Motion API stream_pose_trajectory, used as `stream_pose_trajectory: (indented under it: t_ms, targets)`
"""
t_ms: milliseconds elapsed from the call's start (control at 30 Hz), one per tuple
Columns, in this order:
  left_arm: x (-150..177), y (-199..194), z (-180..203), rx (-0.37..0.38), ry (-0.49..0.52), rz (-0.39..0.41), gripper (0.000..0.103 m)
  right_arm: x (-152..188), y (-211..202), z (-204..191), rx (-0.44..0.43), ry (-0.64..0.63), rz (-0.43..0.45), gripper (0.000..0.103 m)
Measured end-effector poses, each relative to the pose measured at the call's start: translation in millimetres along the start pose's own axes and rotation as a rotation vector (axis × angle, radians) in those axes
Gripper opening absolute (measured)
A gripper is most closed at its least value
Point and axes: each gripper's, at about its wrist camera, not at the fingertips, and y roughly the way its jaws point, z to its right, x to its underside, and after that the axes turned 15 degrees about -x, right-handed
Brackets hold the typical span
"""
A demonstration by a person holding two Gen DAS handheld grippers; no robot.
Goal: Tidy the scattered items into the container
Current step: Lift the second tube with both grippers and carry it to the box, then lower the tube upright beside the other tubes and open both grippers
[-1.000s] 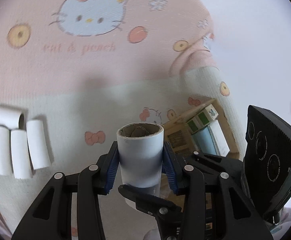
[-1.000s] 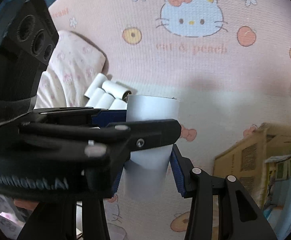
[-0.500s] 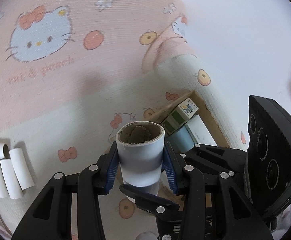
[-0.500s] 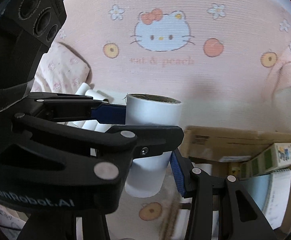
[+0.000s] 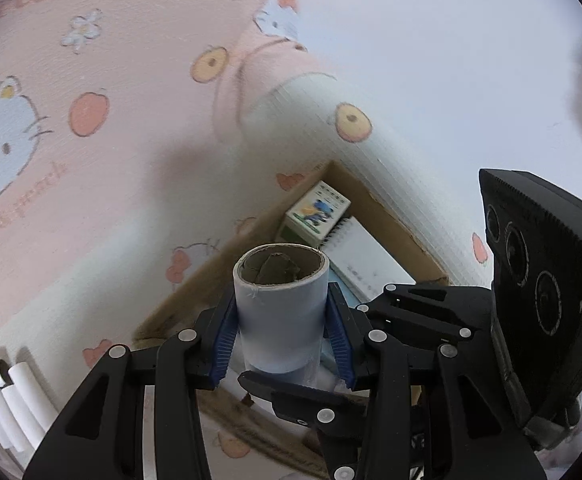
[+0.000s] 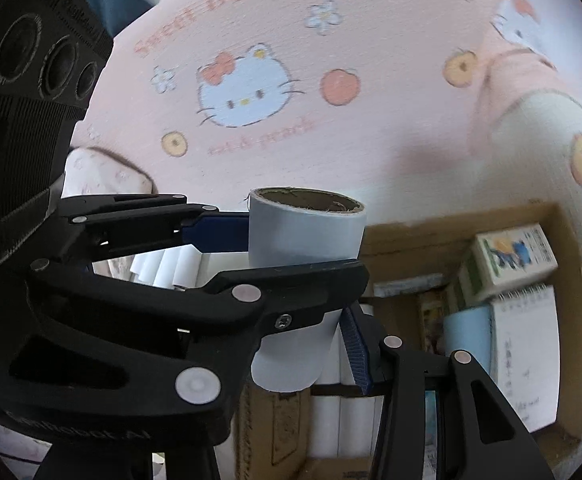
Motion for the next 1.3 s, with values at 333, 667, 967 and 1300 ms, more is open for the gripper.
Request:
stream_pose_trajectory:
  t_ms: [333,667,967,1300]
  targets:
    - [10.2,67.8,7.0,0.073,-0.095,-0.234,0.046,26.7,12.9,52.2,-0.002,0.132,-0.05,0.041]
    - [13.3,101.4,10.9,0.039,-0.132,-0.317,0.046,30.5,26.5,86.5,-0.028,0.23,-0.084,0.041]
    - [14.4,103.1,-6.8,0.021,-0.188,-0.308,0.046,14.4,41.9,84.3,0.007,0.185,-0.133,0.041]
    - [17.0,85.7,-19.4,0.064,-0.175,-0.275,0.046,2.7,29.2,78.4,0.029,0.135,-0.139,0.041]
